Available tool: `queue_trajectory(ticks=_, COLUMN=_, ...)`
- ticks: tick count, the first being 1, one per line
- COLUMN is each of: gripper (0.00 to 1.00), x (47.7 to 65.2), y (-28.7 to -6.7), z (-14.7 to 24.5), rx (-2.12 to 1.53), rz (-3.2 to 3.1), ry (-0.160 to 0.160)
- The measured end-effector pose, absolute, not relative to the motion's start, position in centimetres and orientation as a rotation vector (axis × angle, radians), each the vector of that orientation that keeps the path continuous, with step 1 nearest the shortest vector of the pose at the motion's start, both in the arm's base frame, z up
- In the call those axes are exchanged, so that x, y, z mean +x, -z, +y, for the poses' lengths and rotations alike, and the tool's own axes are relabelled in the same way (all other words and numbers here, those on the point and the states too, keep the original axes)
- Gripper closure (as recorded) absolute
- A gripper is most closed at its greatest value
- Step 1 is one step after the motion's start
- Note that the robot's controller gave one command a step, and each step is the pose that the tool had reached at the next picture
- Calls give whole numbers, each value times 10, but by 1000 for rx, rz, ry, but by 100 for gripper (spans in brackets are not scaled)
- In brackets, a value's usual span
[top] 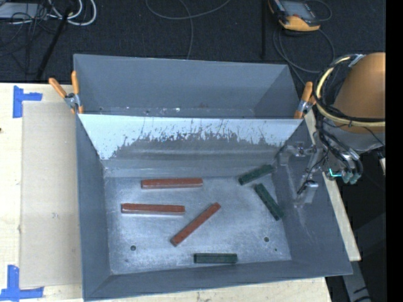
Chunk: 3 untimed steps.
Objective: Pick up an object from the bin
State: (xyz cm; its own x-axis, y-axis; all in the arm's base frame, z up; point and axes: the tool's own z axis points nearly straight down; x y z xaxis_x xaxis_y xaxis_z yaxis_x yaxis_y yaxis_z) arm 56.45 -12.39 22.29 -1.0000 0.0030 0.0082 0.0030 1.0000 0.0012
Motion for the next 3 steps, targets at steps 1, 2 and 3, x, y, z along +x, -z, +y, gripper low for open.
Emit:
queue_trajectory(ticks=1, gripper=0, x=585, y=-75, z=-132, rx=-112, rz=-3133, ry=3)
queue_trajectory(ticks=2, gripper=100, x=586, y=-80, z=-132, rx=-107, rz=-3139, ry=2)
queue_trajectory(ticks=3, gripper=100, x=579, y=-242, z=-132, rx=-94, rz=-3150, ry=-3)
